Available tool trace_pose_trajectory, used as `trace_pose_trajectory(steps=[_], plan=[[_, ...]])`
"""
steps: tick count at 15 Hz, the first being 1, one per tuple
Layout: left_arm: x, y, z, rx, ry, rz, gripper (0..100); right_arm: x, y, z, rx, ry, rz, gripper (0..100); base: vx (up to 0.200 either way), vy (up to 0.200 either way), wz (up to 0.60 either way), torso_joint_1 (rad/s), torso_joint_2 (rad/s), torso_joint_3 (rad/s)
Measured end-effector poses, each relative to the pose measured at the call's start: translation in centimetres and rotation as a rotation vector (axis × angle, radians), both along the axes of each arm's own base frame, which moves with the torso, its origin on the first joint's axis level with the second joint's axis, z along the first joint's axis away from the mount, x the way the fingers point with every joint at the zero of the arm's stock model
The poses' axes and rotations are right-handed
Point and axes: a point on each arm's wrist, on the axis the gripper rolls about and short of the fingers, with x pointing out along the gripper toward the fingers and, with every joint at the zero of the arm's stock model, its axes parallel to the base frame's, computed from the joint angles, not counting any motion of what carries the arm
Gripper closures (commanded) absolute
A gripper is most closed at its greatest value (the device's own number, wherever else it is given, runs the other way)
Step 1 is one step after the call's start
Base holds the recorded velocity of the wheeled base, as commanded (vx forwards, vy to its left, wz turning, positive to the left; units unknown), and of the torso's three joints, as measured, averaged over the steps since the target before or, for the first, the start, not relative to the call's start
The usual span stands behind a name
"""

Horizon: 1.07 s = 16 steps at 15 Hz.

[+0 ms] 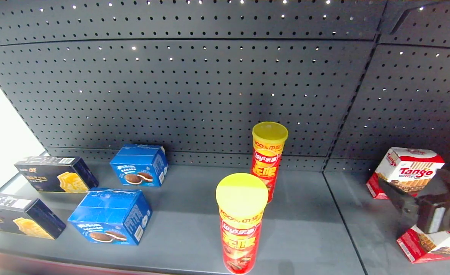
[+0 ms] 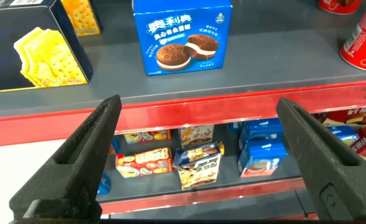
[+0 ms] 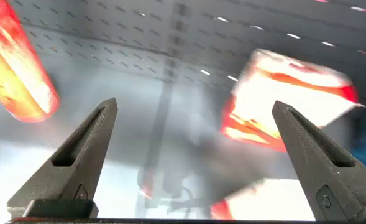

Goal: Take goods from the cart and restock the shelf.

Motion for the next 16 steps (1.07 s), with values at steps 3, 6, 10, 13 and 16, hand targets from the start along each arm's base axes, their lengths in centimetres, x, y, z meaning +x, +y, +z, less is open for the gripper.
trace_pose_trajectory(steps=[3, 6, 10, 13, 16], plan=[[0.0, 0.0, 0.0, 0.0, 0.0, 0.0, 0, -4.3, -3.7, -0.2, -0.007, 0.005, -0.033, 0, 0.0, 0.0, 0.0, 0.0, 0.0, 0.0], [0.0, 0.0, 0.0, 0.0, 0.0, 0.0, 0, -9.1, -6.8, -2.1, -0.008, 0.026, -0.052, 0, 0.0, 0.0, 0.0, 0.0, 0.0, 0.0], [0.0, 0.0, 0.0, 0.0, 0.0, 0.0, 0, -13.3, -8.2, -5.7, 0.024, -0.003, 0.007, 0, 0.0, 0.0, 0.0, 0.0, 0.0, 0.0], [0.0, 0.0, 0.0, 0.0, 0.0, 0.0, 0, -14.6, -8.6, -8.5, 0.043, -0.057, 0.057, 0, 0.0, 0.0, 0.0, 0.0, 0.0, 0.0], [0.0, 0.0, 0.0, 0.0, 0.0, 0.0, 0, -14.8, -8.7, -10.2, 0.054, -0.075, 0.113, 0, 0.0, 0.0, 0.0, 0.0, 0.0, 0.0]])
